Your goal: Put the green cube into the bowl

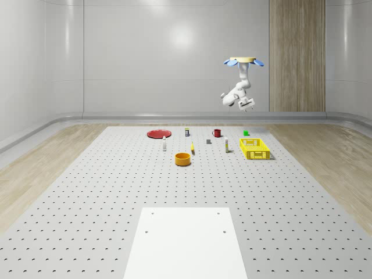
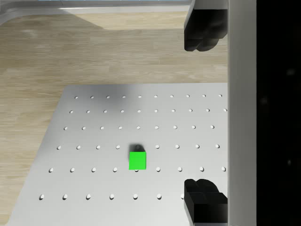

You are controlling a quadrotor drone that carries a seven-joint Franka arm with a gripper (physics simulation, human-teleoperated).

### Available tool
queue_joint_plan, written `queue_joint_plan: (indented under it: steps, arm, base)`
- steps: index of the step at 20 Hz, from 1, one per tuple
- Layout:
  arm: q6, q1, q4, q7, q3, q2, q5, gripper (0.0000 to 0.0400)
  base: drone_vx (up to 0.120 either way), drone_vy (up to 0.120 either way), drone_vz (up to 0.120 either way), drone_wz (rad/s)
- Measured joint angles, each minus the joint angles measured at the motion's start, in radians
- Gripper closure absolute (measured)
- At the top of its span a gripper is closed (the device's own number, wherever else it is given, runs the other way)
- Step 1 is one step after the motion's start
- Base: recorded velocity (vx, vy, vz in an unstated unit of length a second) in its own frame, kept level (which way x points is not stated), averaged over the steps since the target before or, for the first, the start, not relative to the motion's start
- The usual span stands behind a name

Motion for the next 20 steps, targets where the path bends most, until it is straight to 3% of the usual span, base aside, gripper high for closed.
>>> queue_joint_plan:
  steps: [4, 8, 20]
  arm:
    - [-0.058, -0.131, -0.03, 0.086, 0.065, -0.042, -0.087, 0.0]
    - [-0.083, -0.206, -0.04, 0.136, 0.101, -0.077, -0.118, 0.0]
    - [-0.064, -0.289, -0.042, 0.196, 0.149, -0.153, -0.113, 0.0]
  base:
    - [-0.01, 0.0, -0.12, 0.0]
    - [-0.12, 0.0, -0.12, 0.0]
    - [-0.12, 0.0, -0.12, 0.0]
